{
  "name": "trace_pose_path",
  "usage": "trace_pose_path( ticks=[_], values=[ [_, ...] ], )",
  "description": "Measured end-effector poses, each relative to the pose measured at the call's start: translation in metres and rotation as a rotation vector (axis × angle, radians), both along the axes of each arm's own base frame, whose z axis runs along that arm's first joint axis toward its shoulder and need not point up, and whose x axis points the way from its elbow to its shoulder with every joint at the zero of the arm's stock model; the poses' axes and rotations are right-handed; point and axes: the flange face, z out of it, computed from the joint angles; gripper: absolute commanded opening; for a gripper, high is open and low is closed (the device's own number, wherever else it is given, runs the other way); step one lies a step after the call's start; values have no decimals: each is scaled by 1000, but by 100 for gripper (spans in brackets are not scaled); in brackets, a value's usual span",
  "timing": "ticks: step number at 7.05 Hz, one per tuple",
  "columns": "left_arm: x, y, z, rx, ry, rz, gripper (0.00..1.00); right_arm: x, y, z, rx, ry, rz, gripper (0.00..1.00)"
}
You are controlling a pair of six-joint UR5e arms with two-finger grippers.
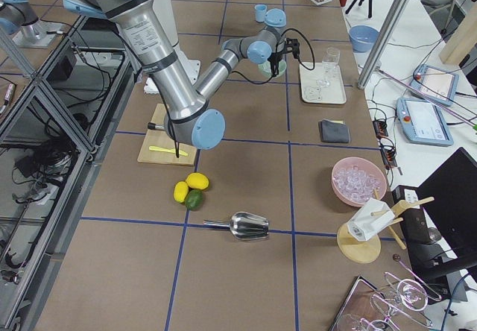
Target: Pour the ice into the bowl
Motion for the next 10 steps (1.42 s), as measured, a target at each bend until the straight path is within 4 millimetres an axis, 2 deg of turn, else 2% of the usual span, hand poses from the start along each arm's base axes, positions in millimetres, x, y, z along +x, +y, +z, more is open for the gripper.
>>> trace_pose_path(
  ticks=[2, 3, 4, 5, 7, 8, 9, 10],
  values=[
    [0, 0, -1, 1, 0, 0, 100, 97, 5, 109, 66, 42, -78, 0],
    [0, 0, -1, 2, 0, 0, 100, 136, 17, 161, 75, 41, -96, 0],
    [0, 0, -1, 3, 0, 0, 100, 163, 35, 207, 74, 45, -103, 0],
    [0, 0, -2, 4, 0, 0, 100, 180, 52, 243, 66, 53, -106, 0],
    [0, 0, -2, 5, 0, 0, 100, 192, 69, 306, 62, 55, -105, 0],
    [0, 0, -3, 7, 0, 0, 100, 194, 72, 330, 72, 46, -102, 10],
    [0, 0, -3, 7, 0, 0, 100, 194, 73, 344, 76, 42, -101, 86],
    [0, 0, -3, 8, 0, 0, 100, 193, 73, 349, 80, 41, -101, 100]
  ],
)
